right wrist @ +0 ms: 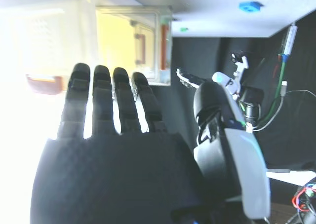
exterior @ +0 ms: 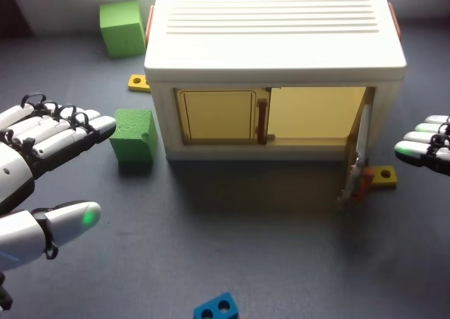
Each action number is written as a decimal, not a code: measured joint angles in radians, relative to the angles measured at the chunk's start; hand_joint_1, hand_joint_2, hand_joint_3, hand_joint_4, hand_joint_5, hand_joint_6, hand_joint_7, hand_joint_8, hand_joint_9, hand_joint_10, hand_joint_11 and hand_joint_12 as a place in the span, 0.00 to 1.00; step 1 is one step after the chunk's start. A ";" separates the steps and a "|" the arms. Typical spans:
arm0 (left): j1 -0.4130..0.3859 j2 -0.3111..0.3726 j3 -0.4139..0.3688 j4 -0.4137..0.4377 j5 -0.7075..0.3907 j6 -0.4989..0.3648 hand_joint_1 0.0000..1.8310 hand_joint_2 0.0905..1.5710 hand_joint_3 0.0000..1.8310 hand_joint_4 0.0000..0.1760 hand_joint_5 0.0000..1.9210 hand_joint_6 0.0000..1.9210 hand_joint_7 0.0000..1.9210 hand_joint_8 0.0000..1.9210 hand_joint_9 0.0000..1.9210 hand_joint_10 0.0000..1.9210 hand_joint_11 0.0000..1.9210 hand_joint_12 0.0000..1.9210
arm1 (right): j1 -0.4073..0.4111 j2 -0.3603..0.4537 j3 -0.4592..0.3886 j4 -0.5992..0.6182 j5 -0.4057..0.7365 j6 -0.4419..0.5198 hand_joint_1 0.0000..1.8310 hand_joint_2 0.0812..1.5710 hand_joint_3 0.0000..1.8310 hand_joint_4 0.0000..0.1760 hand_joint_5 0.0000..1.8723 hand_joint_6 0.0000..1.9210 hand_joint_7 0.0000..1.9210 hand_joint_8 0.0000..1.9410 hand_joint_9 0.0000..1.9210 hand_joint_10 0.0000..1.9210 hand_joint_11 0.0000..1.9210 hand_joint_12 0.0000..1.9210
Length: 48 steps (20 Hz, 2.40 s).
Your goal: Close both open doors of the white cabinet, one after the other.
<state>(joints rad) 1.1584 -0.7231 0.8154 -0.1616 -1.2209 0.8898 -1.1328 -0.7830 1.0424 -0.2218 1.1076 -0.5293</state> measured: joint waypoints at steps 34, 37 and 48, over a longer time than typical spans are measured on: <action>0.008 -0.005 0.000 -0.004 0.000 -0.004 0.00 0.89 0.00 0.00 0.05 0.00 0.06 0.00 0.07 0.00 0.00 0.25 | 0.219 -0.157 0.074 -0.100 -0.071 0.000 0.00 0.91 0.00 0.00 0.00 0.00 0.00 0.00 0.00 0.00 0.00 0.00; 0.007 -0.011 0.000 -0.005 0.001 -0.005 0.00 0.90 0.00 0.00 0.05 0.00 0.06 0.00 0.07 0.00 0.00 0.24 | 0.220 -0.167 0.085 -0.092 -0.077 0.000 0.00 0.91 0.00 0.00 0.00 0.00 0.00 0.00 0.00 0.00 0.00 0.00; 0.019 -0.011 0.000 -0.004 -0.008 -0.008 0.00 0.88 0.00 0.00 0.06 0.00 0.07 0.00 0.08 0.00 0.00 0.27 | 0.239 -0.195 0.114 -0.082 -0.100 0.000 0.00 0.92 0.00 0.00 0.00 0.00 0.00 0.00 0.00 0.00 0.00 0.00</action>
<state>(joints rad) 1.1770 -0.7341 0.8154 -0.1658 -1.2293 0.8814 -0.8940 -0.9783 1.1561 -0.3035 1.0077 -0.5293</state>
